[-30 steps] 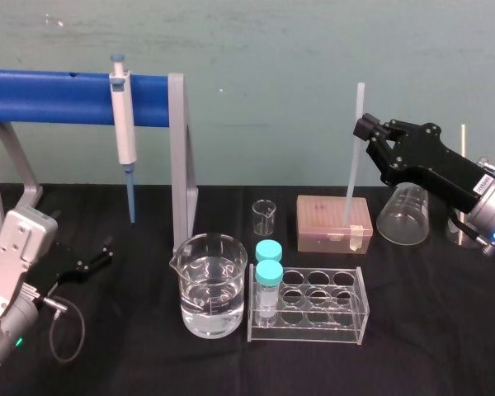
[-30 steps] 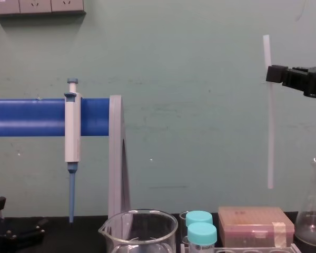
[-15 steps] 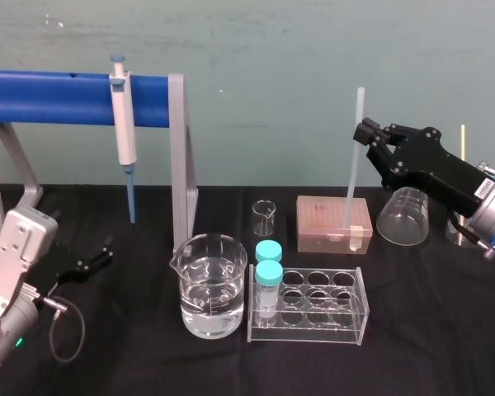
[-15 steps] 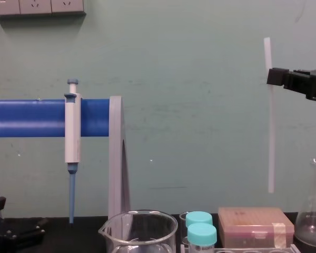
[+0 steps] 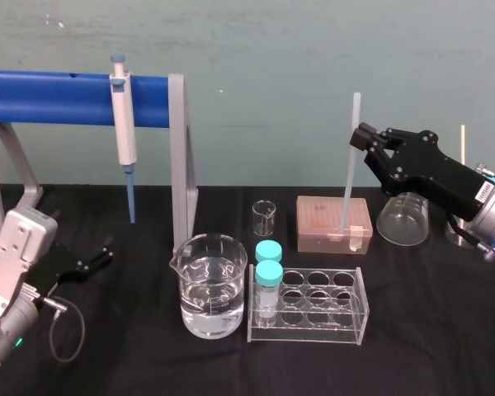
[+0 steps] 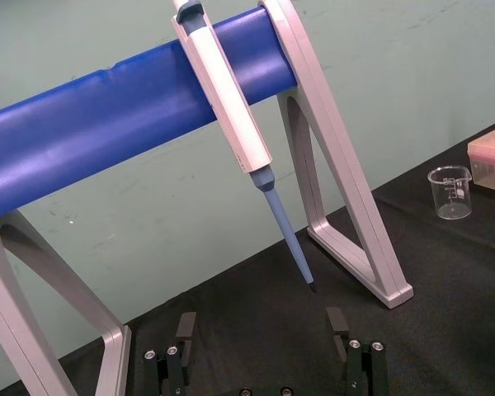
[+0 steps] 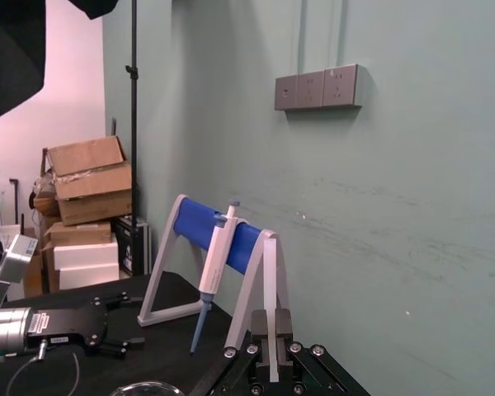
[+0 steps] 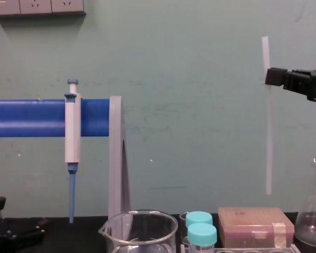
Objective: Pick up the stirring rod with one hand, then place it down.
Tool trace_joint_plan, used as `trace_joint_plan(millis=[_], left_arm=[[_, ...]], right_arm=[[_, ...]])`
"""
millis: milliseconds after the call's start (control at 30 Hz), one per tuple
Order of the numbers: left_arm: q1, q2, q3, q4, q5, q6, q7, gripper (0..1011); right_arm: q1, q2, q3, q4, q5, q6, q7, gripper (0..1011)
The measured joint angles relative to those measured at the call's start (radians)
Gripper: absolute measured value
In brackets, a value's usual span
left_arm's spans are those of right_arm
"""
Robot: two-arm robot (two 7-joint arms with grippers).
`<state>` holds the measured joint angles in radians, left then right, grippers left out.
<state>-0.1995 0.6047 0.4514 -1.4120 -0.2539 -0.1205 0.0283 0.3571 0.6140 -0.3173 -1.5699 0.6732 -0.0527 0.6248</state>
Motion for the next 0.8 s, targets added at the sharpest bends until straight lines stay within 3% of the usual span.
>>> trace_joint_plan(millis=[800], left_arm=[[0.000,0.000,0.000,0.000,0.000,0.000,0.000,1000]], right_arm=[[-0.005,0.005,-0.007,-0.009,0.003,-0.004,-0.005,53]])
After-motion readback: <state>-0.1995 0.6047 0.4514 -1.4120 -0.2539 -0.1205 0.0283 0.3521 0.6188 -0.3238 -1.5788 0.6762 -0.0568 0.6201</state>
